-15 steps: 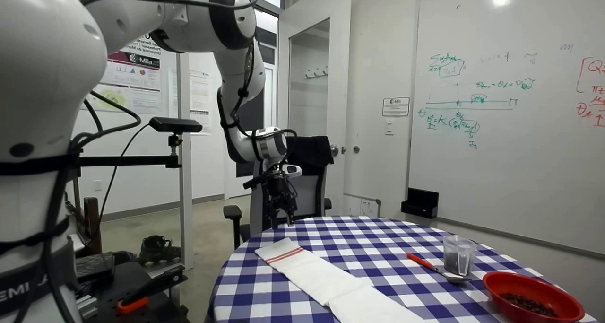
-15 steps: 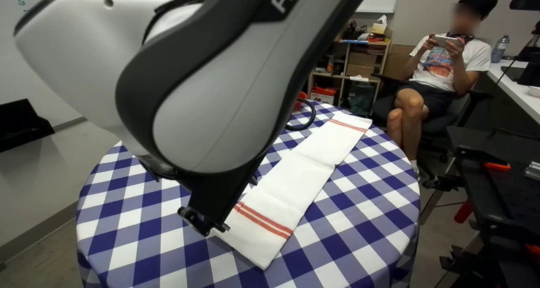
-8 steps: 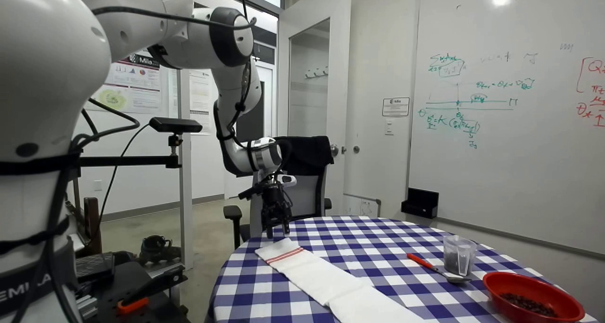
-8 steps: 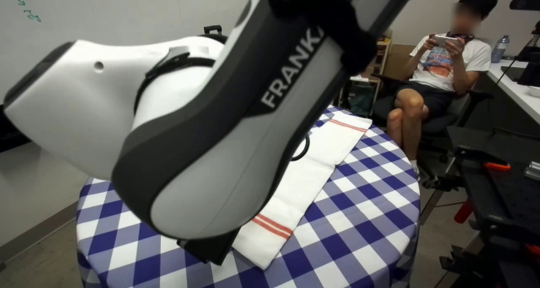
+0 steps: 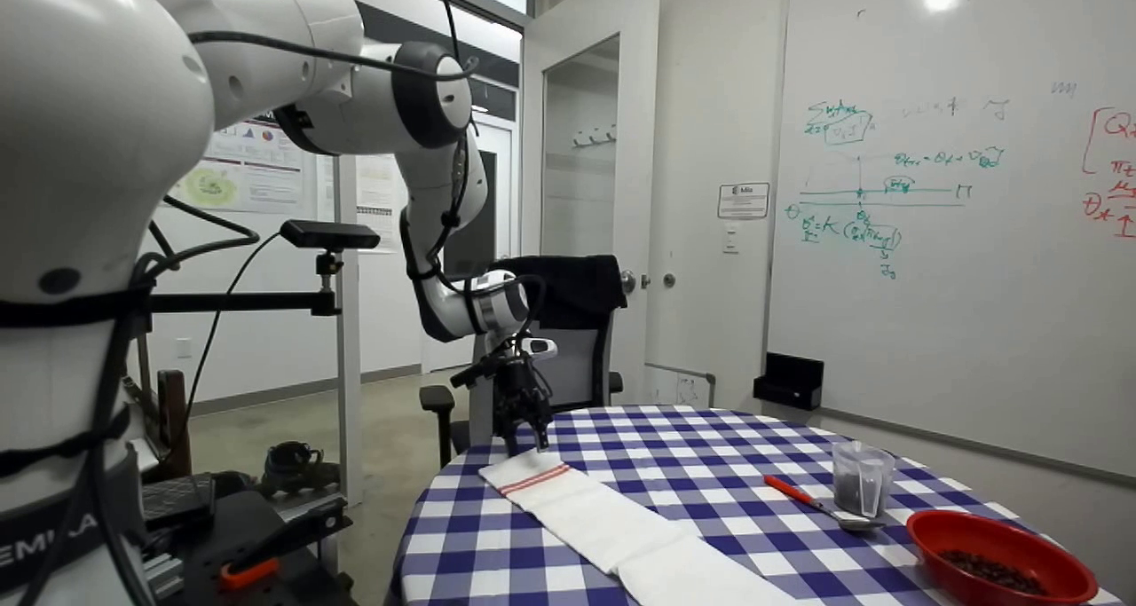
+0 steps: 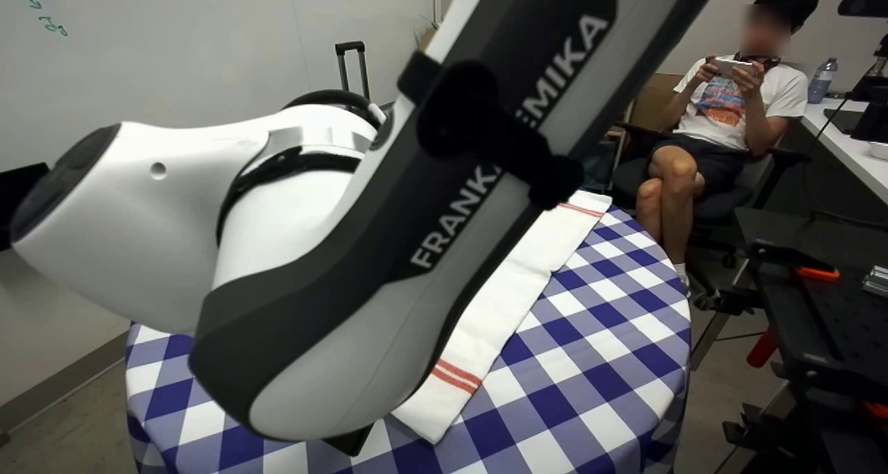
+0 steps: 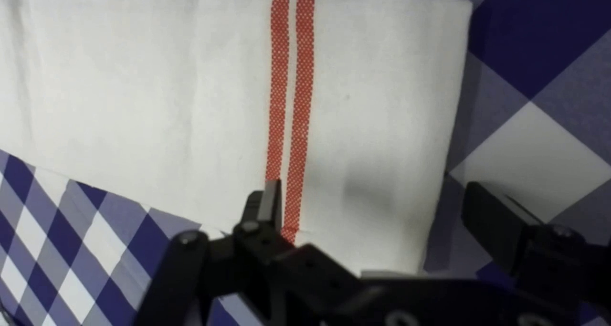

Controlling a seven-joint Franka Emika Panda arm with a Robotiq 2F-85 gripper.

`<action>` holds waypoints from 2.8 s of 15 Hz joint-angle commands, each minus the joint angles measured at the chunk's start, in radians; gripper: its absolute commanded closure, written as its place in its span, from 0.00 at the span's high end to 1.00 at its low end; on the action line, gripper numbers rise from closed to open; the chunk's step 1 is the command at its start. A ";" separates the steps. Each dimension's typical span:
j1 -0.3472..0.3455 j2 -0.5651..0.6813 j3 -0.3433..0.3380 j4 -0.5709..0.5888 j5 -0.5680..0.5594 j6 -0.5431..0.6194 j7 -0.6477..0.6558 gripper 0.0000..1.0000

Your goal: Fold the white towel

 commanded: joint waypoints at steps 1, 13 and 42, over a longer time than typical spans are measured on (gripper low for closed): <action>0.021 0.043 -0.026 0.063 -0.001 -0.023 0.001 0.69; 0.019 0.047 -0.028 0.081 0.007 -0.035 -0.005 0.00; 0.008 -0.406 0.034 -0.067 -0.078 -0.058 -0.197 0.01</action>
